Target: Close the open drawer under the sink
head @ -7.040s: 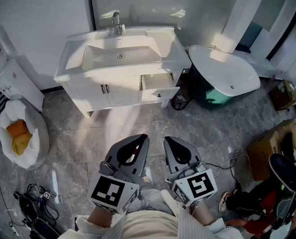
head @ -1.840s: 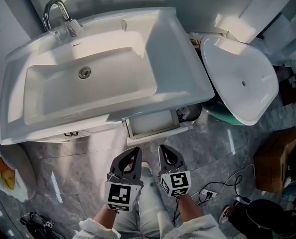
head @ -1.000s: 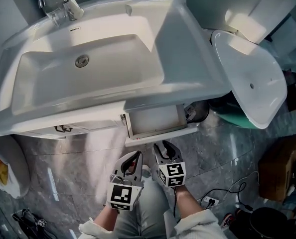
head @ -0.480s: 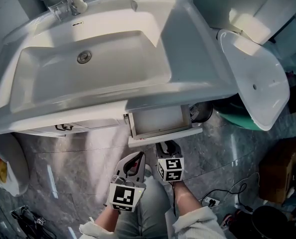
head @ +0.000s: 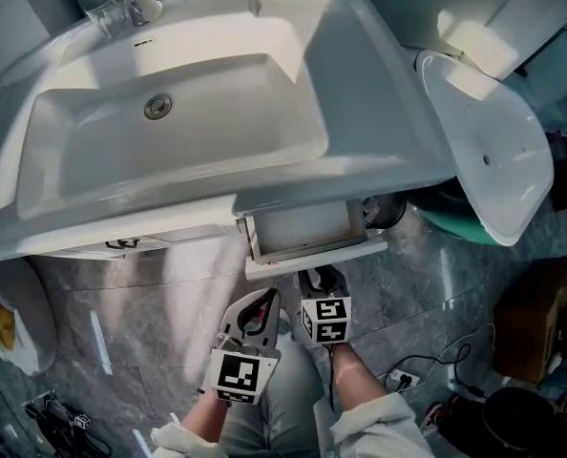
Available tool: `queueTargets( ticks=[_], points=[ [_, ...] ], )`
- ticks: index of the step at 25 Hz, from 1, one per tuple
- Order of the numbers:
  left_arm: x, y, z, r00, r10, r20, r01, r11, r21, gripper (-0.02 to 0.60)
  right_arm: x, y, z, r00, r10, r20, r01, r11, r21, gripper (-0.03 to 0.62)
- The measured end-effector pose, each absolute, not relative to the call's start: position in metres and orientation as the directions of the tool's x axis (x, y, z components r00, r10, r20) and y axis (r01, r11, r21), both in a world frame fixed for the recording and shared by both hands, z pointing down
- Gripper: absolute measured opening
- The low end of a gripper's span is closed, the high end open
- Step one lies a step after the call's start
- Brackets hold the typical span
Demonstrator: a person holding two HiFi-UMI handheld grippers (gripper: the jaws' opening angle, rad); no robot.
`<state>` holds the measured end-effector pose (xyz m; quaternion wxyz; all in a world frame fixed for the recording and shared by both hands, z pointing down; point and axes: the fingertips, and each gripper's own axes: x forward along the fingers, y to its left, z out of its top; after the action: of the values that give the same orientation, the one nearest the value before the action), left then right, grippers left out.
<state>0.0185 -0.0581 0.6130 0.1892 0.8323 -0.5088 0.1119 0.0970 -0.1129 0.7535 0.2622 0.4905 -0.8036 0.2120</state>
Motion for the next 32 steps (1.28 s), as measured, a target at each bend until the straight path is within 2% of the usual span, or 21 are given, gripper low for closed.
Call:
queueTargets(
  ticks=[11,23,25,26,32],
  points=[
    [0.012,-0.053,0.584,0.454,-0.795,0.403,-0.891,-0.396,0.221,0.015,0.099,-0.106,0.749,-0.355,-0.617,0.702,-0.904,0.417,-0.09,0.123],
    [0.001,-0.057,0.562,0.419,-0.803,0.424,-0.907,-0.342,0.247,0.015,0.097,-0.109,0.725,-0.358,-0.597,0.718,-0.892,0.446,-0.073,0.117],
    [-0.001,-0.06,0.559,0.414,-0.807,0.421,-0.908,-0.336,0.249,0.015,0.097,-0.11,0.717,-0.359,-0.609,0.707,-0.89,0.452,-0.063,0.098],
    [-0.002,-0.062,0.559,0.411,-0.808,0.421,-0.909,-0.333,0.249,0.015,0.096,-0.111,0.715,-0.358,-0.613,0.704,-0.891,0.45,-0.061,0.012],
    [-0.007,-0.068,0.565,0.393,-0.812,0.431,-0.917,-0.309,0.252,0.015,0.093,-0.114,0.715,-0.367,-0.614,0.699,-0.887,0.458,-0.063,0.006]
  ],
)
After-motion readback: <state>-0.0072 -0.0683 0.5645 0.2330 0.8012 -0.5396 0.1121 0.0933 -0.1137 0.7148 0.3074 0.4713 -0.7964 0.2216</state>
